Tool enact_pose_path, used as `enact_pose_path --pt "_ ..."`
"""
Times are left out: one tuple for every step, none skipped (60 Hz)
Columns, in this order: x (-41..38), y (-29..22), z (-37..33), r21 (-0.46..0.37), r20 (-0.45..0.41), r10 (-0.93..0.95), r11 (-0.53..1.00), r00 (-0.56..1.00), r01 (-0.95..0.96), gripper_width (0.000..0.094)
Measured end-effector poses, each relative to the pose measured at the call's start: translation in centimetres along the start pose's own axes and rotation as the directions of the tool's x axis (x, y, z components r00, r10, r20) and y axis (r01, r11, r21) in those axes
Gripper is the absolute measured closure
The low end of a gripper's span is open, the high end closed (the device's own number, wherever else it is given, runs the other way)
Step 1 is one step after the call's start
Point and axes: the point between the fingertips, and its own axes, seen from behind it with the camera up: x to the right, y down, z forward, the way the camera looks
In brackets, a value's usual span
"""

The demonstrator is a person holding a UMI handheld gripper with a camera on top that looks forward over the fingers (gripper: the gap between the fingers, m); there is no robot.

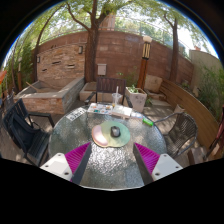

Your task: Arrange mouse

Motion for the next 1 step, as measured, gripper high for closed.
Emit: enact_pose_path --pt "-0.06 0.04 -0.10 -0.002 0.001 -0.001 1.000 1.000 0.001 0.0082"
